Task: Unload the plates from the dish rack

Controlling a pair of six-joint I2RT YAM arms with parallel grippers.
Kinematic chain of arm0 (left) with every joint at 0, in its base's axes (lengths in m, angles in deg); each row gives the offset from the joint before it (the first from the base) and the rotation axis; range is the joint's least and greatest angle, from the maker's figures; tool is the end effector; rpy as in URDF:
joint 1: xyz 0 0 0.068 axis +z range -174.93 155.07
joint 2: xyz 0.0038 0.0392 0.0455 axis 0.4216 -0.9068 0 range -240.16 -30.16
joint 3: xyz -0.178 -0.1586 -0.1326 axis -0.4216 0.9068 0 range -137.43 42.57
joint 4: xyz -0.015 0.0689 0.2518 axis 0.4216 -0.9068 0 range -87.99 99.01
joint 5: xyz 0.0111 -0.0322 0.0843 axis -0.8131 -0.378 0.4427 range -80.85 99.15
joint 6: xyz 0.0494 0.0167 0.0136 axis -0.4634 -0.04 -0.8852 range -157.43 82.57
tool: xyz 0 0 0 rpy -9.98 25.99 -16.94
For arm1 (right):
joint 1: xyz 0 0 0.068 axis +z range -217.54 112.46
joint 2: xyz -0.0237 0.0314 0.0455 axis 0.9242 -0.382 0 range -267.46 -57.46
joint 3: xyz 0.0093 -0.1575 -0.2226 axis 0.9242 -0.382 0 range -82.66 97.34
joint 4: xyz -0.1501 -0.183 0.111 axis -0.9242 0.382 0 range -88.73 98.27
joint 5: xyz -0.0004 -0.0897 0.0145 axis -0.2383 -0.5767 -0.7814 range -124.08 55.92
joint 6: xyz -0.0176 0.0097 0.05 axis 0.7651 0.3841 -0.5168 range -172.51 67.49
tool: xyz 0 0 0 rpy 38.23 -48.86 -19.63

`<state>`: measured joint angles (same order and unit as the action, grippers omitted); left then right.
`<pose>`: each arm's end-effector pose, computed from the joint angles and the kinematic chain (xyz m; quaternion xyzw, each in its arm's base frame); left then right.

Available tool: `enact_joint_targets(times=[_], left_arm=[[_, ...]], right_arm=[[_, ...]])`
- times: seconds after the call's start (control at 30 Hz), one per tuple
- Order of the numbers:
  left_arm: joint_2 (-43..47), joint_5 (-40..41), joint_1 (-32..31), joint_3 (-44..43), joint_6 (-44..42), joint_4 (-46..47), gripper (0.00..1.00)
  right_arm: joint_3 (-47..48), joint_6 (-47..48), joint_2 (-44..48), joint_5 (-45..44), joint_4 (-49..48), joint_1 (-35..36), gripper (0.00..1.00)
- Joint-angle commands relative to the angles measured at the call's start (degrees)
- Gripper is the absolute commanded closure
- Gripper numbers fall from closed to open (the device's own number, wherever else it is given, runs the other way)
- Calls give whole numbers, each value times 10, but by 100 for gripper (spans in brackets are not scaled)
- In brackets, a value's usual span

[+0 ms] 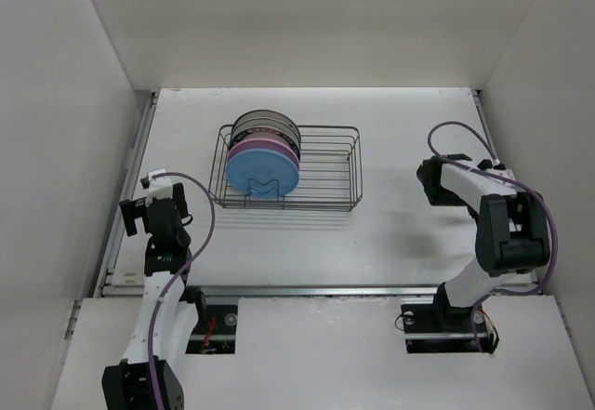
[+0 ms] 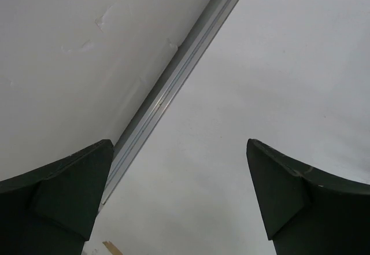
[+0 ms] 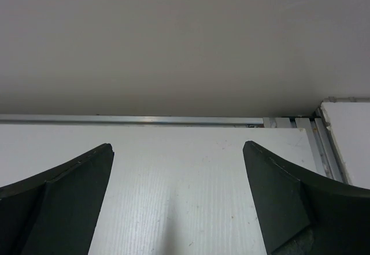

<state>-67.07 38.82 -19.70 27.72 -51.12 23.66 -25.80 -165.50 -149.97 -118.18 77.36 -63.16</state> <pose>0.1604 0.0325 0.2221 -0.1149 0.7367 0.2946 0.5977 0.2388 -0.0171 0.2112 0.5186 0.5280 -0.4615 0.4892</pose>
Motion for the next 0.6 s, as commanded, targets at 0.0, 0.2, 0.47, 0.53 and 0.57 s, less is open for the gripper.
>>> enact_joint_targets(times=[0.0,0.2,0.47,0.53,0.57], left_arm=[[8,9,-3,2,-5,28,0],[8,-7,-3,-5,-22,28,0],[-109,-281,-3,-375,-54,-290,0],[-240,-338,-3,-566,-20,-427,0],[-292,-375,-3,-638,-20,-488,0]], right_arm=[[22,-34,-1,-99,32,-4,0],[84,90,-10,-90,32,-4,0],[542,538,-44,24,-2,67,0],[560,823,-4,251,-271,118,0],[529,993,22,362,-353,135,2]])
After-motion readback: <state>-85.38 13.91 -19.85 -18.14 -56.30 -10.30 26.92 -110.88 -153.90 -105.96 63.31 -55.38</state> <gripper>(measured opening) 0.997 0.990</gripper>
